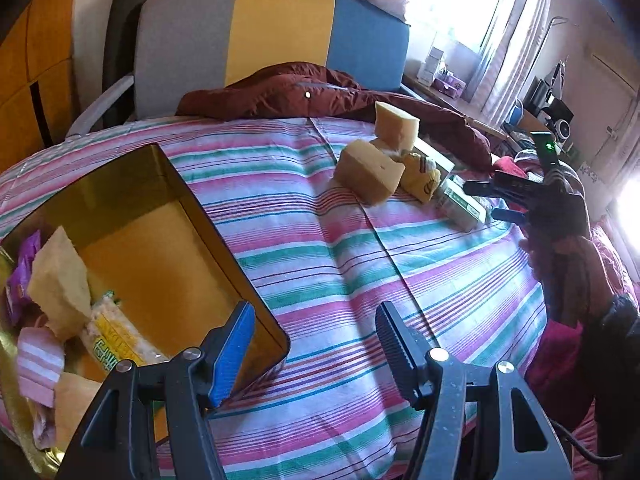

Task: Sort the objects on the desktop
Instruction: 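Move both open tools back toward the remaining pile, then grasp the green-white box with the right tool while the left tool grasps a yellow sponge, then carry the green-white box and yellow sponge over the gold tray with both tools, then open both tools to drop the box and sponge into the tray, then move both open tools back toward the remaining pile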

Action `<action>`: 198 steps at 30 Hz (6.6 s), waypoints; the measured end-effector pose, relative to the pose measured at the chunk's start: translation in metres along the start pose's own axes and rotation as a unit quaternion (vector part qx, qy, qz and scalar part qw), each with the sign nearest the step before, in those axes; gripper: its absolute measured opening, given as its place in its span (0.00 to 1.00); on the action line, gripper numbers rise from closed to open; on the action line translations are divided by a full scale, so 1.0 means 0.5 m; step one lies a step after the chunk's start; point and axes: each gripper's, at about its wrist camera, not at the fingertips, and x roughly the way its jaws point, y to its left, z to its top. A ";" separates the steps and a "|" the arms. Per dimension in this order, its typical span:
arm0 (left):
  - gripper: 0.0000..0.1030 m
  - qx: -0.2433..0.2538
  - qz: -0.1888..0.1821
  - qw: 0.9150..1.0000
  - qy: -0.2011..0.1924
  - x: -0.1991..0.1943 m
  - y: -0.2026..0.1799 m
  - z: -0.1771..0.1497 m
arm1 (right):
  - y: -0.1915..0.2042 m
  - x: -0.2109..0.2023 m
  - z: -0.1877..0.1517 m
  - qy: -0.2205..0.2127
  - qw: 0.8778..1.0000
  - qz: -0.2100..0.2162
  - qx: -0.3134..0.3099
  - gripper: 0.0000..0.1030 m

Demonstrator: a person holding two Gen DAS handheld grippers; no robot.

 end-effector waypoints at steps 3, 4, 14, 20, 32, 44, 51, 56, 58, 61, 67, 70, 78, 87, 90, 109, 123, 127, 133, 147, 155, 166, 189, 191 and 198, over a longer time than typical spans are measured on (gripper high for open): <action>0.62 -0.001 -0.003 1.000 0.005 0.011 -0.001 0.005 | 0.009 0.025 0.007 0.008 0.999 -0.015 -0.027 1.00; 0.62 -0.002 -0.004 1.000 0.008 0.015 -0.002 0.007 | 0.011 0.037 0.011 0.014 0.999 -0.020 -0.035 1.00; 0.62 0.006 -0.014 1.000 0.021 0.048 -0.018 0.028 | 0.016 0.074 0.012 0.069 0.997 0.019 -0.042 1.00; 0.62 0.013 -0.026 0.999 0.017 0.060 -0.038 0.057 | 0.033 0.076 -0.004 0.099 0.992 0.048 -0.060 1.00; 0.62 0.027 -0.053 0.998 0.022 0.119 -0.090 0.121 | 0.015 0.083 0.007 0.088 0.995 0.025 -0.051 0.94; 0.77 -0.047 -0.083 0.994 0.048 0.228 -0.088 0.219 | 0.019 0.084 -0.002 0.087 0.992 -0.010 -0.093 0.38; 0.79 -0.114 -0.093 0.987 0.060 0.294 -0.072 0.264 | 0.030 0.079 -0.013 0.086 0.987 -0.036 -0.130 0.31; 0.81 -0.147 -0.084 0.984 0.059 0.330 -0.069 0.296 | 0.034 0.077 -0.013 0.087 0.986 -0.040 -0.135 0.31; 0.81 -0.150 -0.076 0.984 0.059 0.344 -0.073 0.307 | 0.034 0.075 -0.014 0.088 0.986 -0.041 -0.136 0.31; 0.80 -0.146 -0.058 0.985 0.066 0.367 -0.078 0.315 | 0.053 0.085 -0.004 0.088 0.985 -0.043 -0.139 0.31; 0.67 -0.126 -0.035 0.988 0.081 0.398 -0.085 0.298 | 0.052 0.082 -0.005 0.089 0.984 -0.046 -0.146 0.31; 0.60 -0.091 -0.034 0.993 0.068 0.386 -0.096 0.287 | 0.083 0.086 -0.011 0.088 0.984 -0.048 -0.150 0.31; 0.56 -0.053 -0.035 0.997 0.045 0.315 -0.116 0.244 | 0.079 0.079 -0.018 0.088 0.982 -0.038 -0.161 0.30; 0.56 -0.035 -0.029 0.999 0.009 0.205 -0.101 0.201 | 0.077 0.065 -0.026 0.108 0.981 0.014 -0.162 0.30; 0.56 -0.030 -0.029 0.999 -0.002 0.169 -0.098 0.185 | 0.080 0.057 -0.031 0.114 0.980 0.046 -0.158 0.30; 0.56 -0.084 0.032 0.994 -0.066 -0.033 0.074 0.081 | 0.245 0.012 -0.097 0.116 0.959 0.160 -0.205 0.30; 0.57 -0.164 0.103 0.974 -0.121 -0.170 0.270 0.023 | 0.528 -0.036 -0.156 0.109 0.925 0.233 -0.281 0.30; 0.57 -0.192 0.137 0.963 -0.128 -0.196 0.347 0.007 | 0.604 -0.021 -0.179 0.125 0.915 0.244 -0.295 0.30; 0.63 -0.218 0.176 0.954 -0.105 -0.176 0.436 -0.011 | 0.706 0.027 -0.201 0.148 0.914 0.245 -0.289 0.30; 0.78 -0.246 0.184 0.947 -0.096 -0.173 0.453 -0.054 | 0.733 0.032 -0.229 0.127 0.930 0.220 -0.267 0.83; 0.76 -0.259 0.168 0.939 -0.153 -0.227 0.421 -0.083 | 0.671 -0.015 -0.243 0.074 0.942 0.171 -0.277 0.94; 0.68 -0.231 0.238 0.941 -0.069 -0.170 0.415 -0.102 | 0.607 -0.051 -0.261 0.055 0.954 0.153 -0.251 0.96; 0.76 -0.206 0.117 0.964 -0.122 -0.159 0.351 -0.031 | 0.447 -0.069 -0.254 0.025 0.980 0.070 -0.182 0.98; 0.76 -0.190 0.106 0.968 -0.122 -0.160 0.327 -0.034 | 0.423 -0.072 -0.252 0.021 0.983 0.060 -0.173 0.98; 0.76 -0.139 0.079 0.981 -0.110 -0.146 0.240 -0.023 | 0.349 -0.088 -0.246 0.010 0.989 0.033 -0.146 0.98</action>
